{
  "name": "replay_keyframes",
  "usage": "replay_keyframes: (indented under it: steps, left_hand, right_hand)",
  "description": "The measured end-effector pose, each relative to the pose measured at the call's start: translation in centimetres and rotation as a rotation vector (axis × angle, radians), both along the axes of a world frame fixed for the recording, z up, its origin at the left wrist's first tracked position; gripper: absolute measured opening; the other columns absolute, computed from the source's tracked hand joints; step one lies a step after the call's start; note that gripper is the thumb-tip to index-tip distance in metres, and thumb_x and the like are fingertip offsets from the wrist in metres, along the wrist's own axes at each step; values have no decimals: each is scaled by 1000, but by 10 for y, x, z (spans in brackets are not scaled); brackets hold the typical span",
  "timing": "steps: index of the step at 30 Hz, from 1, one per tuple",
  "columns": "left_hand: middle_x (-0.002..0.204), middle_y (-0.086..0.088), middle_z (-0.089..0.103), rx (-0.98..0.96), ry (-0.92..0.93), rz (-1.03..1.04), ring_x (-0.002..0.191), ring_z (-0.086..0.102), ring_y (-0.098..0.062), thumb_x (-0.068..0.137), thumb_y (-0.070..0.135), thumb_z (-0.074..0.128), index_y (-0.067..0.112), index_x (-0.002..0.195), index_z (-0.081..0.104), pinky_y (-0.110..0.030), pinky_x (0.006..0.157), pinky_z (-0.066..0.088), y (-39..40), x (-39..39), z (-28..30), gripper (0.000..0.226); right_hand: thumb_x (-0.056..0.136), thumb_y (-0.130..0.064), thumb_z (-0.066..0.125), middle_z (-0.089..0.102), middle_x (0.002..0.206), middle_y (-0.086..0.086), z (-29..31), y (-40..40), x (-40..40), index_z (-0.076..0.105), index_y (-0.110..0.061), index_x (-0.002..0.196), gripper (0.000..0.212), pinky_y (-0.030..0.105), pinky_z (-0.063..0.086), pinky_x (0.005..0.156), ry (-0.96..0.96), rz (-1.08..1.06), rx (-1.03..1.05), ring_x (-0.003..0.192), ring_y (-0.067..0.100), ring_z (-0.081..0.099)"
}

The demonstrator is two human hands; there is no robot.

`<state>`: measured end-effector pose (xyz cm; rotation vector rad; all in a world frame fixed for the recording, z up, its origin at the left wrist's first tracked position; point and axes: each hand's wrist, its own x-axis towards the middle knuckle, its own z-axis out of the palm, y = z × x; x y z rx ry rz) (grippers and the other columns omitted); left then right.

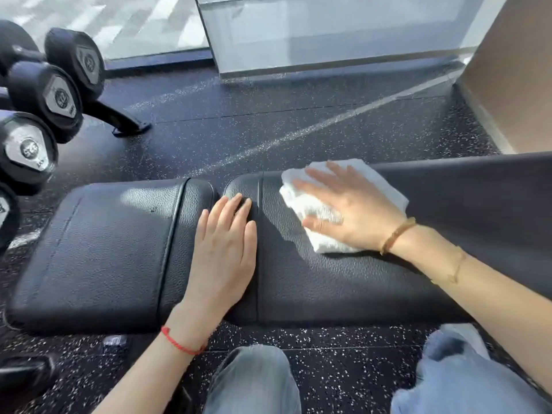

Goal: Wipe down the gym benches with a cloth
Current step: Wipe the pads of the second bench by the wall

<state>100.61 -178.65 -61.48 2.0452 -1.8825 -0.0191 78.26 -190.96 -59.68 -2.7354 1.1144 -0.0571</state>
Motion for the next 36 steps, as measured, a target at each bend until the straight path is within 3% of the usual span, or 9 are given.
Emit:
replay_keyframes:
  steps: [4,7,13,16,19,24,27,31,36]
  left_hand:
    - [157,-9,38,-35,36,-51,148,29,-25,100,36,19,8,150,40,-49,121,25,5,4,-13,61]
    - [157,-11,38,-58,65,-69,148,28,-26,99,36,18,6,149,40,-46,122,23,4,5,-14,63]
    - [151,-13,47,-118,110,-57,142,38,-30,96,34,21,4,142,50,-45,120,28,-1,6,-20,63]
    - [148,-12,50,-132,132,-40,140,41,-29,94,35,23,4,139,53,-43,119,29,-1,4,-17,63]
    - [147,-13,51,-144,144,-37,139,42,-30,93,33,27,3,138,54,-43,118,30,0,4,-16,60]
    - [147,-14,51,-153,155,-31,140,41,-31,93,29,36,3,138,54,-43,118,30,0,2,-16,55]
    - [149,-13,49,-157,172,-24,142,39,-30,94,29,35,4,139,54,-42,119,27,1,3,-20,55]
    - [147,-13,51,-186,165,-39,140,41,-30,94,28,34,4,137,56,-43,118,29,4,6,-21,54]
    - [136,-13,59,-240,162,-29,131,49,-30,96,23,38,3,127,63,-39,111,37,10,-1,-19,45]
  right_hand:
    - [82,-82,-4,12,164,-11,-2,10,18,9,-50,153,80,49,3,123,37,-166,-45,152,24,6]
    - [91,-76,7,3,164,-18,-4,60,18,2,-53,152,65,46,-6,123,-23,-207,15,152,18,-6]
    - [97,-67,29,38,156,-7,-18,124,-10,37,-40,149,59,48,23,119,-138,-315,-195,146,24,29]
    - [95,-74,16,35,157,-10,-15,114,-9,34,-44,149,64,47,23,119,-106,-415,-192,148,21,26]
    - [88,-73,12,25,161,-15,-14,108,1,26,-49,150,68,44,12,122,-79,-512,-123,151,18,14]
    - [89,-77,3,24,161,-11,-13,125,10,21,-47,152,72,48,12,122,-99,-371,-141,151,25,13]
    - [96,-69,21,33,158,-7,-25,143,17,31,-42,151,62,50,18,120,-121,-229,-253,148,29,24]
    - [91,-75,40,44,151,1,-36,148,-12,42,-31,149,73,50,30,114,-146,-83,-466,139,31,40]
    - [85,-81,41,49,147,5,-42,147,-32,43,-29,149,82,51,35,111,-129,-96,-609,136,35,44]
